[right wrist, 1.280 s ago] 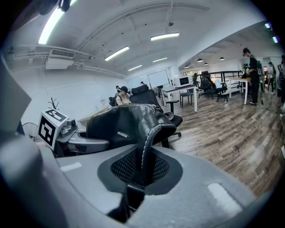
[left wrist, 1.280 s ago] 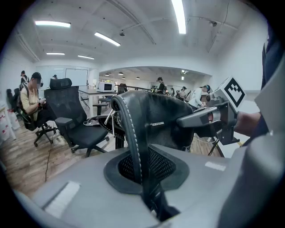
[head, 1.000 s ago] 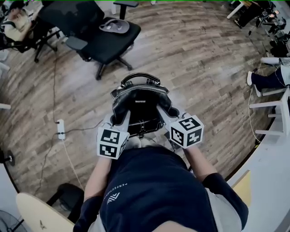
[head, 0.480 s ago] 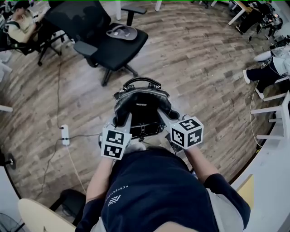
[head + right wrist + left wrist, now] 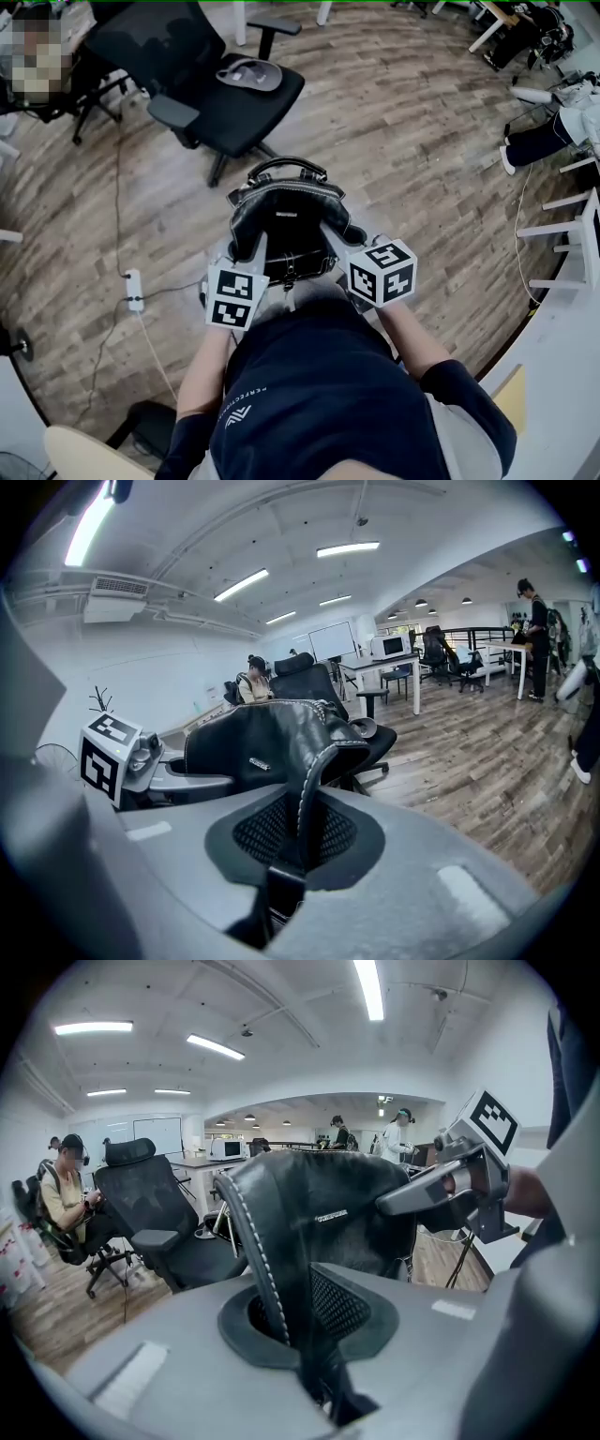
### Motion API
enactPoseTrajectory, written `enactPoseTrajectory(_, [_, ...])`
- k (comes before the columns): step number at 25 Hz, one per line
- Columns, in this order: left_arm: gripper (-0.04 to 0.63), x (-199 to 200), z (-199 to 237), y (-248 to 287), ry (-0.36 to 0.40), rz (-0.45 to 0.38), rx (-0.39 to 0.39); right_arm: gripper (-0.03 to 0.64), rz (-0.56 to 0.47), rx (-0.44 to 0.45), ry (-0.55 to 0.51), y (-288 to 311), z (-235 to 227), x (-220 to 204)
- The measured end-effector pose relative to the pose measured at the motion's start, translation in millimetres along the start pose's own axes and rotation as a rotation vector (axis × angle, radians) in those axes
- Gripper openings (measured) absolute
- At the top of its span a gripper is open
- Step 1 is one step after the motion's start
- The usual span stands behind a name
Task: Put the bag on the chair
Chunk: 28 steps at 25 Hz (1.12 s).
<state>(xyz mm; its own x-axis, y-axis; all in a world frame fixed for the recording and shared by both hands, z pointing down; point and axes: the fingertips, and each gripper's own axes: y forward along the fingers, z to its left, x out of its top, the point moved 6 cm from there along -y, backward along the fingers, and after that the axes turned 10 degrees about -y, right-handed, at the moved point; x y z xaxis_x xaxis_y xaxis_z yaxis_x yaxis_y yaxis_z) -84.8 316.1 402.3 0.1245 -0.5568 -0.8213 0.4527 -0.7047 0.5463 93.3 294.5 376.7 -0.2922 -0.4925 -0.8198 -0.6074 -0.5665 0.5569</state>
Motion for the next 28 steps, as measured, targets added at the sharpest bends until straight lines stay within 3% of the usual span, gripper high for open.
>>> enactPoseTrajectory(8, [0.054,31.7,13.5,54.9,-0.023,0.031,0.018,0.029,0.014,0.029,0.016,31.7,-57.4,20.7])
enactPoseTrajectory(17, [0.052,73.4,24.0,118.2,-0.111,0.028,0.054,0.029,0.009,0.078,-0.047,66.2,-129.9,56.8])
enactPoseTrajectory(28, [0.054,121.1,50.3,164.3,-0.070,0.010,0.102,0.029,-0.044,0.073,-0.063,96.2,-174.1,94.3])
